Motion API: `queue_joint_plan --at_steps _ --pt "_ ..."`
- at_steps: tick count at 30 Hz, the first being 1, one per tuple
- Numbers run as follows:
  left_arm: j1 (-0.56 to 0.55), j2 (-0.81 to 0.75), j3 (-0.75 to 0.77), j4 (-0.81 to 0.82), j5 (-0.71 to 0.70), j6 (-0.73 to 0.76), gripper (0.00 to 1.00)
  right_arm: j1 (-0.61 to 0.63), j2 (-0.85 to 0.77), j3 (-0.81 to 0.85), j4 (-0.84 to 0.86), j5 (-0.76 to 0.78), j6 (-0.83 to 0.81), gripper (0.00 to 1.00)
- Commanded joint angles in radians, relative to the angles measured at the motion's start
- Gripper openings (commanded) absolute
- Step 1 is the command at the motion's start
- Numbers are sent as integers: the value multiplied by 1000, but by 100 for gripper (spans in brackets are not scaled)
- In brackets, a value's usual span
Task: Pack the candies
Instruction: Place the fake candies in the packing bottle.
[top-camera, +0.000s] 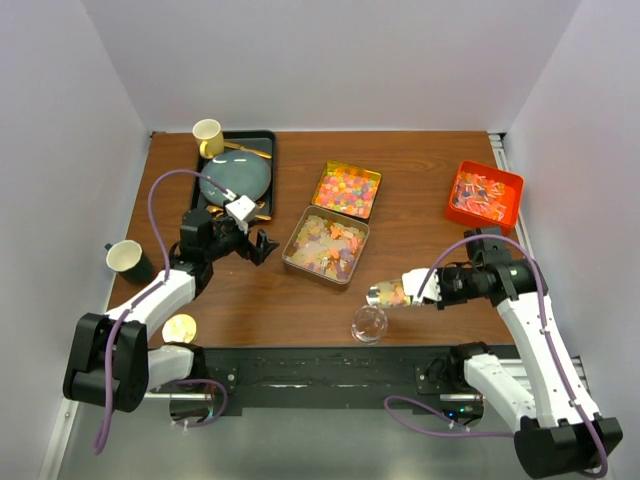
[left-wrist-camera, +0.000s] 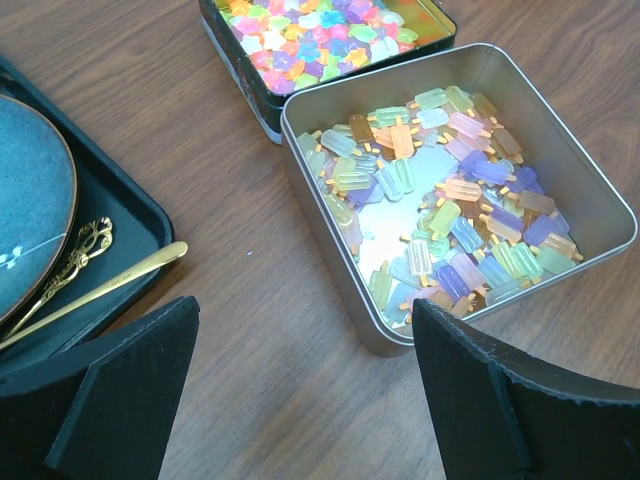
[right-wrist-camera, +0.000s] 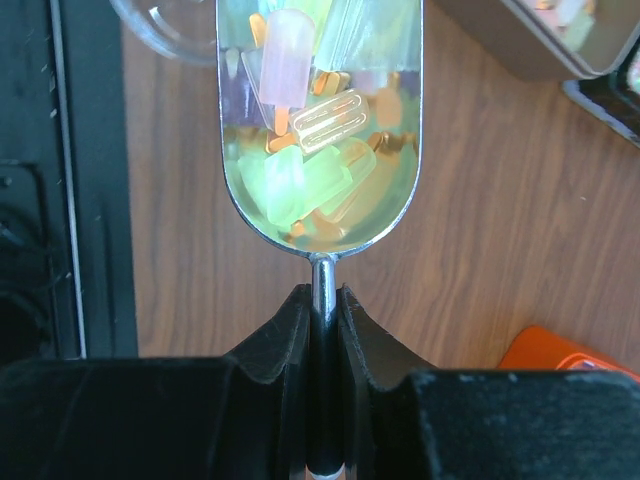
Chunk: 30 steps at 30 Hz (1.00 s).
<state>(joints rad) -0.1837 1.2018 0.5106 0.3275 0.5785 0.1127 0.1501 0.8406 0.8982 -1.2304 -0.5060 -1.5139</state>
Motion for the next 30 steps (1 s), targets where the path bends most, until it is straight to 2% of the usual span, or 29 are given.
queue_joint_plan --at_steps 1,7,13,23,30 --pt "3 -10 32 48 -8 -12 92 -1 -17 -22 -73 41 -152 0" --pt "4 -27 14 38 -46 13 93 5 -64 -58 -38 141 -261 0" --pt "10 -45 2 11 -52 22 93 34 -12 -28 14 147 -191 0" --pt "24 -64 -9 13 -57 22 93 238 51 -12 77 310 -109 0" --pt "27 -80 -47 64 -57 7 94 278 158 105 14 376 -85 0"
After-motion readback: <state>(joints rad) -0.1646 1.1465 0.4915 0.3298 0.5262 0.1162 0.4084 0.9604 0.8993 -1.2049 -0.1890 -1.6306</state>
